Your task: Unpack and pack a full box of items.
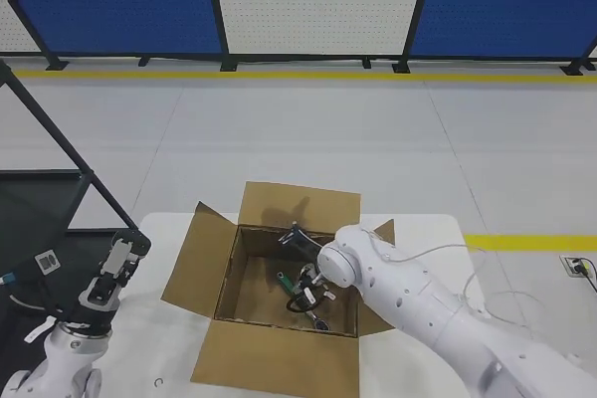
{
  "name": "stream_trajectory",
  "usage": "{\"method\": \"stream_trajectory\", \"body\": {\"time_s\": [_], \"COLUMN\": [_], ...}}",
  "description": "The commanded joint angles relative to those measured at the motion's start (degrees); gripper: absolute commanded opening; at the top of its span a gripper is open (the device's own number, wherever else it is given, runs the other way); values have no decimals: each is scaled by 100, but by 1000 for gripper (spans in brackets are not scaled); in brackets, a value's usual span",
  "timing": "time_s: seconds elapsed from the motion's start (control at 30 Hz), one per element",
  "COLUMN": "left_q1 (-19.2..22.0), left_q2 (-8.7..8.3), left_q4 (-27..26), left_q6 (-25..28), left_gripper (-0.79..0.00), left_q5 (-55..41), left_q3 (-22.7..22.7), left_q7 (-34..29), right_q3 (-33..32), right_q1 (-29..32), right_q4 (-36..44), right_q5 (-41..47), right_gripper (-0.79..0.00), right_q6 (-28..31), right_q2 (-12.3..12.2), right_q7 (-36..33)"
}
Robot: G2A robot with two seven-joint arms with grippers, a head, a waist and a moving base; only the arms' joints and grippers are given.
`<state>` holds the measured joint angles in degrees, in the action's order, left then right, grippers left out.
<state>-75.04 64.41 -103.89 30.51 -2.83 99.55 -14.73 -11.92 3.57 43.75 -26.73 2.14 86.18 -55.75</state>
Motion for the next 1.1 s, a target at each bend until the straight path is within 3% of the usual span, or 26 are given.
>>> {"method": "stream_trajectory", "body": {"time_s": [0.0, 0.23, 0.37, 0.43, 0.57, 0.63, 0.7, 0.8, 0.83, 1.07], "left_q1": [0, 0, 0, 0, 0, 0, 0, 0, 0, 0], "left_q2": [0, 0, 0, 0, 0, 0, 0, 0, 0, 0], "left_q4": [0, 0, 0, 0, 0, 0, 0, 0, 0, 0], "left_q6": [0, 0, 0, 0, 0, 0, 0, 0, 0, 0], "left_gripper": [0, 0, 0, 0, 0, 0, 0, 0, 0, 0], "left_q5": [0, 0, 0, 0, 0, 0, 0, 0, 0, 0], "left_q3": [0, 0, 0, 0, 0, 0, 0, 0, 0, 0], "left_q7": [0, 0, 0, 0, 0, 0, 0, 0, 0, 0], "right_q3": [-18, -72, -96, -111, -124, -148, -169, -201, -212, -328], "right_q1": [13, 36, 31, 30, 15, 12, 4, -8, -14, -88], "right_q4": [-197, -800, -1097, -1228, -1505, -1632, -1745, -1871, -1903, -1957], "right_q5": [2, -62, -155, -195, -295, -304, -327, -368, -386, -500], "right_gripper": [0, -3, -86, -172, -246, -406, -480, -653, -763, -785], "right_q6": [43, 239, 289, 298, 296, 373, 427, 507, 534, 736], "right_q2": [91, 399, 558, 633, 776, 839, 896, 970, 991, 1054], "right_q7": [12, 183, 320, 377, 369, 391, 407, 443, 465, 620]}}
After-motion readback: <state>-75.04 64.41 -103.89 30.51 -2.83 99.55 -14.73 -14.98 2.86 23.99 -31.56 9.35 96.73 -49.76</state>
